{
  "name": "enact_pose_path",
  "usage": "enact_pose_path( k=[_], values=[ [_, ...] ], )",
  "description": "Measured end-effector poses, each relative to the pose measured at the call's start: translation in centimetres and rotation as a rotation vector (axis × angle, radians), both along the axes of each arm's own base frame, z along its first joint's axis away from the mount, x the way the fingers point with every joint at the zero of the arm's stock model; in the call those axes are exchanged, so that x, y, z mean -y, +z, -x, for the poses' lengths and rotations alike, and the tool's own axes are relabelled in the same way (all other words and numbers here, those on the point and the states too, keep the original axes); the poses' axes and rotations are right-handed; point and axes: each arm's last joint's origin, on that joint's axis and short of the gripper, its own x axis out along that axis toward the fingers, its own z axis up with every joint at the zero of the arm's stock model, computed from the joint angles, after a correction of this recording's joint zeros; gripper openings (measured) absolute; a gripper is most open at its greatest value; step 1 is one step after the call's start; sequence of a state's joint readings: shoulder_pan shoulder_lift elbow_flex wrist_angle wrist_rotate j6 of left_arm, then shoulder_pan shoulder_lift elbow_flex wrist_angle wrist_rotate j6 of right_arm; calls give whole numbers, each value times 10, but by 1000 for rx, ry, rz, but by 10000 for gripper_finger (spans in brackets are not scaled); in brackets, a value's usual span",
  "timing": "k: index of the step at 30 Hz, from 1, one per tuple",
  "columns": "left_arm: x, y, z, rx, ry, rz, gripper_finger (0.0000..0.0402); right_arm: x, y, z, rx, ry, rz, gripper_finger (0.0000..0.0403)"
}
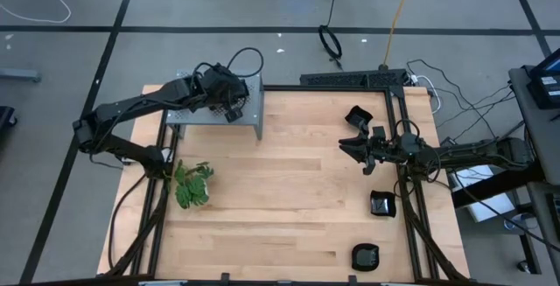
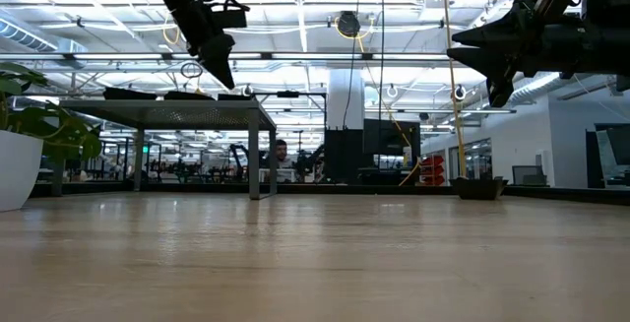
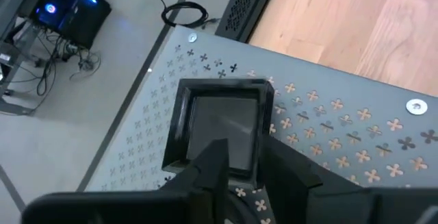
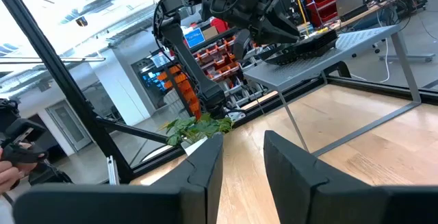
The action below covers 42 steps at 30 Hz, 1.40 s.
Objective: Pick & Place Mini shaped plates
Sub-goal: Move the distorted square plate to the center of the table
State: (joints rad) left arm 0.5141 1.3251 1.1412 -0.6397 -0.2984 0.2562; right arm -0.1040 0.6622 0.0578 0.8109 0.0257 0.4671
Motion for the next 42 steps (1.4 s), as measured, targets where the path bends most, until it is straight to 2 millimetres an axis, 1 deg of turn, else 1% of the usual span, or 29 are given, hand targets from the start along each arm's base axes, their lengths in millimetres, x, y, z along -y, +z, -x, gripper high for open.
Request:
enact_pose_path(
  k=[5, 9, 19, 27, 30, 35, 40, 42],
  values=[
    [5, 4, -1, 18, -23, -18, 115, 0, 0, 0, 0, 0, 0, 93],
    [11, 12, -4, 66, -54, -53, 124, 0, 0, 0, 0, 0, 0, 93],
    [30, 39, -10, 330, -72, -100, 104, 0, 0, 0, 0, 0, 0, 93],
    [44, 46, -15, 397, -144, -92, 93, 0, 0, 0, 0, 0, 0, 93],
    [48, 50, -19, 448, -163, -103, 93, 0, 0, 0, 0, 0, 0, 93],
    [58, 55, -24, 567, -144, -44, 93, 0, 0, 0, 1, -1, 0, 93],
    [66, 60, -29, 659, -138, -1, 93, 3, 4, 1, 42, -112, -3, 93],
    [68, 64, -30, 722, -132, 14, 93, 5, 5, 2, 66, -160, -49, 93]
  ],
)
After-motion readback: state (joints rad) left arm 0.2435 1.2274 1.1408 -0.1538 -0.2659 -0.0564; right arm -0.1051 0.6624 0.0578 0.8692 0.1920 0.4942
